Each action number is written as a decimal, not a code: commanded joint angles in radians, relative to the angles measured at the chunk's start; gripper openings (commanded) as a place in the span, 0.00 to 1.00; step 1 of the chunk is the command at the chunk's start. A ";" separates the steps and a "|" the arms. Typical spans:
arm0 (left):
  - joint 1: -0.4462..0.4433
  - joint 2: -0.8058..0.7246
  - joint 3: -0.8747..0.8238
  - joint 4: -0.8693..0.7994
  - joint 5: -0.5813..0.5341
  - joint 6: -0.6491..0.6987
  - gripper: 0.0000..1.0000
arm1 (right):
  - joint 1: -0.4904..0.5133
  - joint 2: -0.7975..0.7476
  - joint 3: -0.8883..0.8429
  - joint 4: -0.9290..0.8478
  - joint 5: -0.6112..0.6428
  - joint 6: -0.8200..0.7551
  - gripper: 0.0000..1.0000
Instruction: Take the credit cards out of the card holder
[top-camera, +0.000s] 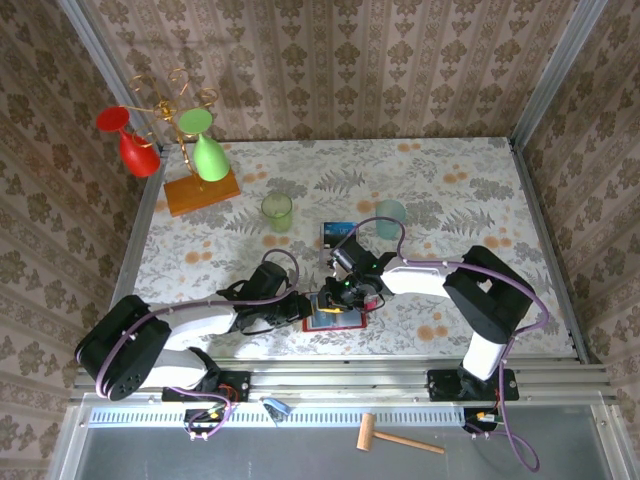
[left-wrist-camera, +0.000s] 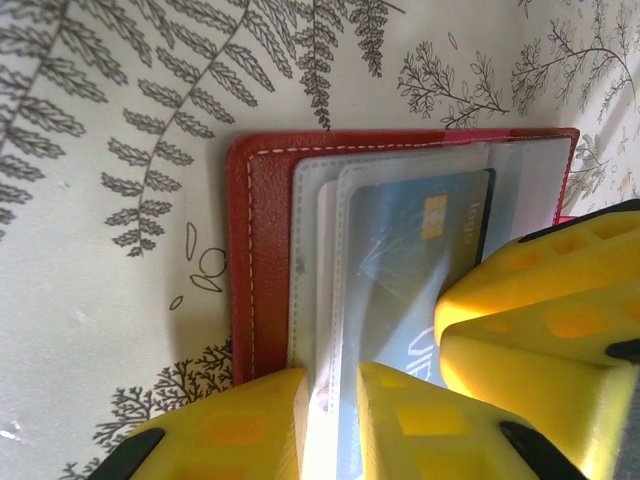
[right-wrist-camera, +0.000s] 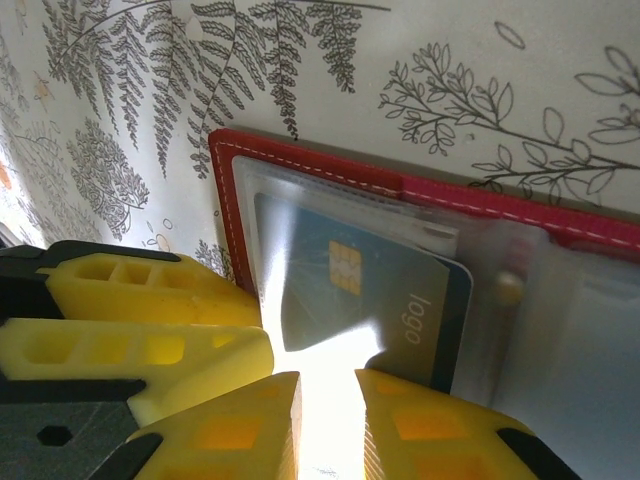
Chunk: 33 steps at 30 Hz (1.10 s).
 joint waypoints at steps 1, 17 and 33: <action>0.008 0.021 -0.017 -0.028 -0.009 0.003 0.21 | 0.005 0.024 0.021 0.008 -0.013 0.010 0.20; 0.011 0.022 -0.018 -0.044 -0.012 0.011 0.19 | 0.000 -0.055 0.003 -0.041 0.042 0.004 0.26; 0.011 0.021 -0.012 -0.050 -0.011 0.013 0.18 | -0.013 -0.052 -0.036 -0.046 0.061 0.011 0.28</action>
